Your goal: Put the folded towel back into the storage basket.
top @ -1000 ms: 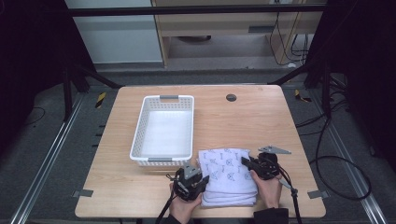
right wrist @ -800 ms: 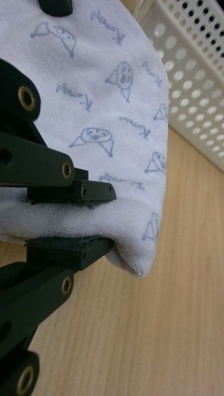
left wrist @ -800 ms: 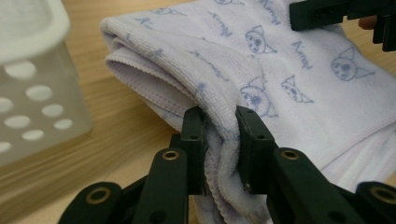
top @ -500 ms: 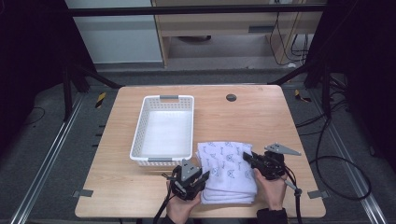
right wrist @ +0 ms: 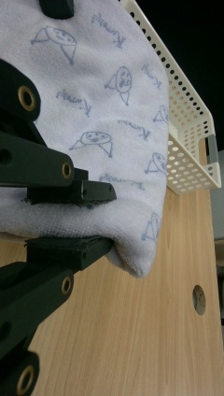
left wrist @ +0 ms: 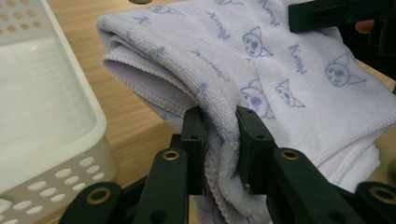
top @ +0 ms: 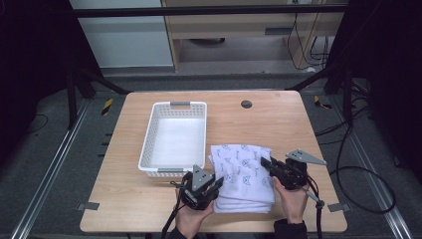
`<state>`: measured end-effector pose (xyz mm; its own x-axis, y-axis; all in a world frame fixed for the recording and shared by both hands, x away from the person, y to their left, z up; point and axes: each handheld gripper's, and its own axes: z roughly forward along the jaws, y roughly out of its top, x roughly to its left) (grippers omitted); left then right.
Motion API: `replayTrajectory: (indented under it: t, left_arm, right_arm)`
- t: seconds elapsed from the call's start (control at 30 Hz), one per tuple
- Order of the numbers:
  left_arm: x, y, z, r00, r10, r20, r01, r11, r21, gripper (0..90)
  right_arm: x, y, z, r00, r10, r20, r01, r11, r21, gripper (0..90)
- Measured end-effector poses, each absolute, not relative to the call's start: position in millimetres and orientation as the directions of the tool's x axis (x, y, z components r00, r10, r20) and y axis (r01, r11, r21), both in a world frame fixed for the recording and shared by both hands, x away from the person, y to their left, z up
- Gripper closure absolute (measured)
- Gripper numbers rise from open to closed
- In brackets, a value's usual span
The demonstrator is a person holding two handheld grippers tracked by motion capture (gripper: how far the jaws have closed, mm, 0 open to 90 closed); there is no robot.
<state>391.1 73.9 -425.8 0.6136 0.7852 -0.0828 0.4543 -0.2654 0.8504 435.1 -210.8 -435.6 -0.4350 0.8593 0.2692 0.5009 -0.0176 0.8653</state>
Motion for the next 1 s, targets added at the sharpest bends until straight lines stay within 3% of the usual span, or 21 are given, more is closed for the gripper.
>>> replayTrajectory:
  t: [1.0]
  left_arm:
    - [397, 83, -379, 0.622, 0.783, -0.022, 0.377, -0.274, 0.885, 74.5]
  right_arm:
    - [437, -200, -393, -0.453, 0.864, 0.22, 0.404, -0.021, 0.915, 75.8]
